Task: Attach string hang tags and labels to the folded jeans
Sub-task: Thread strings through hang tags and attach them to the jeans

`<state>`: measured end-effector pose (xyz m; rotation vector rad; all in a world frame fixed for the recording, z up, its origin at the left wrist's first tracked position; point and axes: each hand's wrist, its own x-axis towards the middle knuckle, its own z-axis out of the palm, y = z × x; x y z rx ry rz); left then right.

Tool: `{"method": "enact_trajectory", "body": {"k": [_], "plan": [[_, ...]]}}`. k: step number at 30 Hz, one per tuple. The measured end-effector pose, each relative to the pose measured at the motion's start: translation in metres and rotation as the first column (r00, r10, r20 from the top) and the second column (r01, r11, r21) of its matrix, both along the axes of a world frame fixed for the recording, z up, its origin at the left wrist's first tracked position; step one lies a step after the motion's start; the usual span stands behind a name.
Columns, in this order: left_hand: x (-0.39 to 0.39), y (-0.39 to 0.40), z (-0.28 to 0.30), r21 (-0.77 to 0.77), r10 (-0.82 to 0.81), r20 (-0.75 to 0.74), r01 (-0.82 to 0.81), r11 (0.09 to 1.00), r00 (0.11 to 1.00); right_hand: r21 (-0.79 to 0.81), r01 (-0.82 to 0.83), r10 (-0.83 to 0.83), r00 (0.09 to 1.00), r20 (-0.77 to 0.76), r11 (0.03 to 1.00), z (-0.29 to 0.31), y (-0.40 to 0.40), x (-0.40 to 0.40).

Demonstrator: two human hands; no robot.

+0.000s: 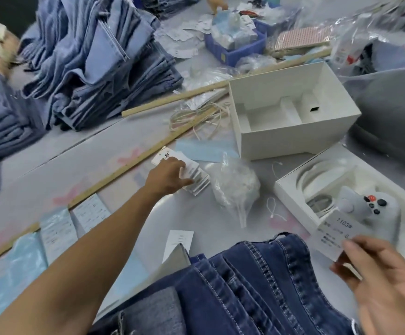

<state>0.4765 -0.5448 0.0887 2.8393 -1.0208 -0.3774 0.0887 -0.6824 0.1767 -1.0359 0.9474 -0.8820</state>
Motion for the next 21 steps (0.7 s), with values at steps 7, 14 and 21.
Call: {"method": "enact_trajectory", "body": {"k": [7,14,21], "plan": [[0.014,0.001,0.004,-0.041,0.001,0.020,-0.001,0.999,1.000,0.032,-0.012,0.011,1.000,0.018,0.999,0.005,-0.005,0.009],[0.006,0.016,0.027,-0.253,0.068,0.233,-0.006,0.967,0.970,0.089,-0.022,0.021,1.000,0.014,0.996,0.010,0.001,0.009],[-0.066,0.064,0.161,-0.423,0.034,0.554,0.246,0.872,0.832,0.093,0.019,-0.022,0.999,0.032,0.995,0.032,-0.008,0.000]]}}
